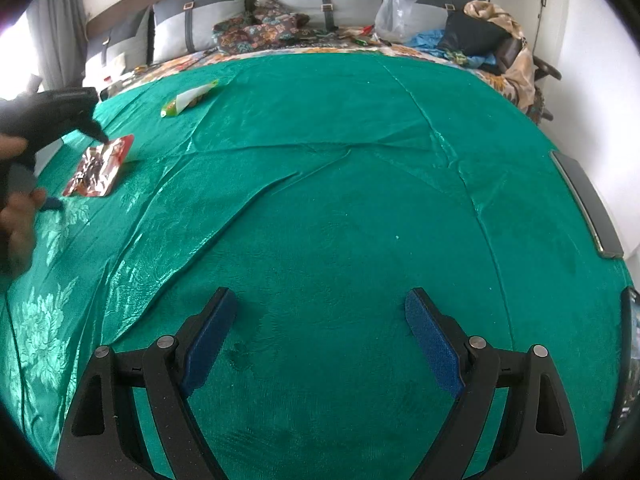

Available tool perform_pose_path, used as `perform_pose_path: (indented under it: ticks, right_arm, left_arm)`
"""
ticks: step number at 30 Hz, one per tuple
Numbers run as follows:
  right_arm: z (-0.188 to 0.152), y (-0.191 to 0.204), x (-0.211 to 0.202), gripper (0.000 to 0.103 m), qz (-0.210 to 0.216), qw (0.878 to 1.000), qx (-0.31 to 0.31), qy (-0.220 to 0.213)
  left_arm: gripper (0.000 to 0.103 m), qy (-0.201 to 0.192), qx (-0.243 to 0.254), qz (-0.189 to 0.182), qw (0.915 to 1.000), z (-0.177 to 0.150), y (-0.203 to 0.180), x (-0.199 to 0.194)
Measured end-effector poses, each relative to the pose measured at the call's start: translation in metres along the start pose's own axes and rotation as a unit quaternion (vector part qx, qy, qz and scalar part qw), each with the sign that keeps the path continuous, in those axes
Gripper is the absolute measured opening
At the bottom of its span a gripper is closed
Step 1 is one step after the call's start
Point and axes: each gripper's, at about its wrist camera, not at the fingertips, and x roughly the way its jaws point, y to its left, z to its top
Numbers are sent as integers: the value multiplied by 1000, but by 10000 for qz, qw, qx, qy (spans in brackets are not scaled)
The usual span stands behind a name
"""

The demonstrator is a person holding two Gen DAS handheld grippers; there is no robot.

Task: Organize snacks
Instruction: 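Grasp the red snack pouch with the left tool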

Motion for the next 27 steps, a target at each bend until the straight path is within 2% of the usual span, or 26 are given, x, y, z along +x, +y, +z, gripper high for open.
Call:
perform_pose_path:
  ticks: [3,4,7,8,12,15,19,22,24,27]
  right_arm:
    - [0,0,0,90,3,10000,2,-1]
    - [0,0,0,90,2,10000,1,-1]
    - [0,0,0,90,8,10000,6,1]
    - [0,0,0,90,7,10000,5,0]
    - [0,0,0,90,8,10000,6,0]
    - [0,0,1,90,6,10000,3,0]
    - [0,0,1,90,7,10000,3,-1]
    - [0,0,1,90,8,10000,4,-2]
    - [0,0,1,90,8,10000,4,-2]
    - [0,0,1,90,7,10000,3,-2]
  left_arm:
    - [103,-196,603,406,9972,5,-21,13]
    - [103,-245,961,578,9934,6,-30,19]
    - [103,-278,1792,319,9829,3,-43,24]
    - [103,-242,1910,264,9809,3,-42,24]
    - [103,90,2795,-94,9601,-4,-29,18]
    - [103,279,3092,-180,9504,-5,-14,12]
    - [102,301,3355,-311,9410,-4,-1,8]
    - [90,167,3589,-488,9319,-9,6,1]
    - [75,65,3729,-597,9259,-11,9,-6]
    - [74,-30,3860,-640,9203,-13,15,-10]
